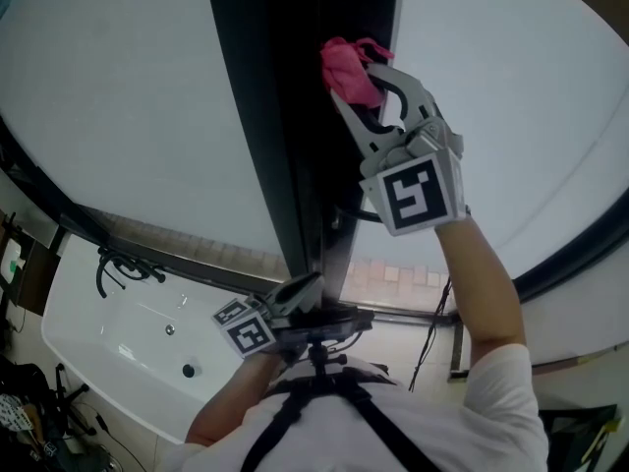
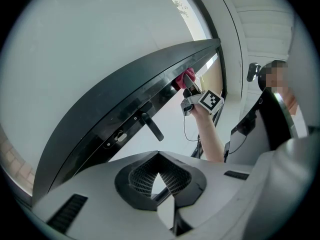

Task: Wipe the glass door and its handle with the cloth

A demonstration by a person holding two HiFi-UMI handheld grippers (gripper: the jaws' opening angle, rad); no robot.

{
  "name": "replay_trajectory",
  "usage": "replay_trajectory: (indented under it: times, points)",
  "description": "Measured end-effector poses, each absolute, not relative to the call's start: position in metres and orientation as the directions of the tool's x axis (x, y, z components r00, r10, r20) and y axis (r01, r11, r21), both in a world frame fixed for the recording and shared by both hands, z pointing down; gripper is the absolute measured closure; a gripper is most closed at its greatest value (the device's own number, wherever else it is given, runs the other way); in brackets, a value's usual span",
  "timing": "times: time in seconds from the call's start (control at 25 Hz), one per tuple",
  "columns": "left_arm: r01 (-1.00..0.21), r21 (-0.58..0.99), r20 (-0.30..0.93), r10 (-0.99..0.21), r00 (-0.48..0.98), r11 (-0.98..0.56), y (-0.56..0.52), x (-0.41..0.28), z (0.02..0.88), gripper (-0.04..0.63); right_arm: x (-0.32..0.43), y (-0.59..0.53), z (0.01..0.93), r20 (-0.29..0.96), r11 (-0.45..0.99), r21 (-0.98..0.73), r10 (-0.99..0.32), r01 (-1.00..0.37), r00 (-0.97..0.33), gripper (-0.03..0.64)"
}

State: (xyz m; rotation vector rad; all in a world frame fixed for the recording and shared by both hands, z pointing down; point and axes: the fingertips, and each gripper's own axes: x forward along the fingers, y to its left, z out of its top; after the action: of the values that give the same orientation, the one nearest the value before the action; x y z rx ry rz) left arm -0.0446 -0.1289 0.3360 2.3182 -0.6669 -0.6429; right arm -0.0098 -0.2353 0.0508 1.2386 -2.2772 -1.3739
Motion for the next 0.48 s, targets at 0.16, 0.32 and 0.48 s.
replay_trajectory:
  times: [0.16,0.32,0.48]
  points:
    - [-0.289,0.685,-0.263,-0.597,0.758,-0.669,-0.130,-0.042,0.338,0.603,-0.010,-0.237,0.060,-0.218,0.229,0.800,-0.749,-0.554,-0.625,0.512]
    - [-0.287,0.687,-0.259,-0.595,0.761,-0.667,-0.128,-0.042,0.338,0.603,-0.013,-0.236,0.068,-0.210,0.244,0.793,-0.751,-0.558,-0.627,0.512]
    - [-0.286,0.689,-0.257,-0.594,0.763,-0.666,-0.128,-0.042,0.337,0.603,-0.012,-0.236,0.078,-0.202,0.259,0.782,-0.755,-0.567,-0.624,0.512]
